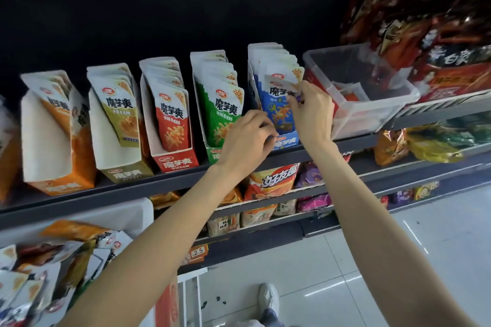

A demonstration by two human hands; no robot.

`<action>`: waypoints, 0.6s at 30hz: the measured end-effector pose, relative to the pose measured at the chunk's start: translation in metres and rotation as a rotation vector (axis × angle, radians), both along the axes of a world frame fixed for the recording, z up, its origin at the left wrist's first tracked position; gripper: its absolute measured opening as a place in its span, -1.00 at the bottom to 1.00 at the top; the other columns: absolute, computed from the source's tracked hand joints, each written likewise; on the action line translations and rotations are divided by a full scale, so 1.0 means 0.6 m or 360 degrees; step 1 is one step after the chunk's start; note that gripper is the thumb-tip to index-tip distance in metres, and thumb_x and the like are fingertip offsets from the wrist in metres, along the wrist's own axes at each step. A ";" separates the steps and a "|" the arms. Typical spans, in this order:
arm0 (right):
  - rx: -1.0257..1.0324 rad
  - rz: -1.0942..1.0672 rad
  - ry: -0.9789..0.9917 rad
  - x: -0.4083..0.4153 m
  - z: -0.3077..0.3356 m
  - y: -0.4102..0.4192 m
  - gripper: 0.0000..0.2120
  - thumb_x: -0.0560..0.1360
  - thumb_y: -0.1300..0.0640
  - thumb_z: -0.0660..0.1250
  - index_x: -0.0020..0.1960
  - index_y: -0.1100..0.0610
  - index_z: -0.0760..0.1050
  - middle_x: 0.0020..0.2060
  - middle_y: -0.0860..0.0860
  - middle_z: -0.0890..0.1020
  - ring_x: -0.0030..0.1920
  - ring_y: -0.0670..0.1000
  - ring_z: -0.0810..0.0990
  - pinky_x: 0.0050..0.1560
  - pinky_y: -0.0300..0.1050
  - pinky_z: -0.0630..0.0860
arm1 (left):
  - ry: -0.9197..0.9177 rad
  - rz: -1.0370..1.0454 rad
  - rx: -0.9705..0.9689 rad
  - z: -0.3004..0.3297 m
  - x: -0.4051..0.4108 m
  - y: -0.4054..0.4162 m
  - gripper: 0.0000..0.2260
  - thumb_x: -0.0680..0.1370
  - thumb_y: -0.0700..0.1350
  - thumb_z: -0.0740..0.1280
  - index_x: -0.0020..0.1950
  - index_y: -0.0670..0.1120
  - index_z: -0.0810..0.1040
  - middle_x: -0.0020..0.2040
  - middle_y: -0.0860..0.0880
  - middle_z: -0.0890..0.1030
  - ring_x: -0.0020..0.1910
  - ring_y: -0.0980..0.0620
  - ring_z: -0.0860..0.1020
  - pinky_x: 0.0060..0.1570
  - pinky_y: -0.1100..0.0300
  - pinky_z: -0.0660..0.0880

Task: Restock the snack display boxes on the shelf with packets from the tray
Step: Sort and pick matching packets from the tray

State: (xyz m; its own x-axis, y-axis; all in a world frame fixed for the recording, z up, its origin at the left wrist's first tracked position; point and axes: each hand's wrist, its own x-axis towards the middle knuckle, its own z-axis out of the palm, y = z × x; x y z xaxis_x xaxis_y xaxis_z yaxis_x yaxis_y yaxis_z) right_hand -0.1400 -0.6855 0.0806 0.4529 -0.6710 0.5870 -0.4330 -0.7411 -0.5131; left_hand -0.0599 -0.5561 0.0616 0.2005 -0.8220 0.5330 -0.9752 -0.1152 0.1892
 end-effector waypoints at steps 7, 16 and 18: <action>0.0169 -0.0236 -0.0071 -0.024 -0.002 0.024 -0.48 0.42 0.21 0.44 0.33 0.20 0.35 0.20 0.13 0.45 0.21 0.10 0.42 0.14 -0.19 0.32 | -0.0026 -0.0011 0.0032 -0.001 -0.003 0.007 -0.87 0.44 -0.15 0.44 -0.03 -0.13 0.66 0.00 -0.07 0.63 0.14 -0.08 0.54 0.00 0.09 0.51; 0.0212 0.0329 -0.0431 -0.074 -0.007 0.189 -0.79 0.53 0.21 0.34 0.15 0.20 0.49 -0.11 -0.04 0.59 -0.09 -0.12 0.55 -0.03 -0.34 0.44 | 0.0524 -0.0006 -0.0691 0.023 -0.022 0.153 -0.81 0.57 -0.11 0.25 -0.03 -0.19 0.60 -0.15 0.00 0.63 -0.15 0.13 0.56 -0.11 0.22 0.51; 0.0307 0.0550 -0.0319 -0.071 -0.019 0.244 -0.86 0.53 0.21 0.33 0.09 0.19 0.53 -0.20 -0.07 0.61 -0.18 -0.16 0.56 -0.11 -0.39 0.46 | 0.0608 0.0115 -0.0884 0.014 -0.017 0.223 -0.77 0.59 -0.11 0.22 -0.09 -0.21 0.60 -0.20 0.05 0.59 -0.24 0.15 0.55 -0.22 0.29 0.49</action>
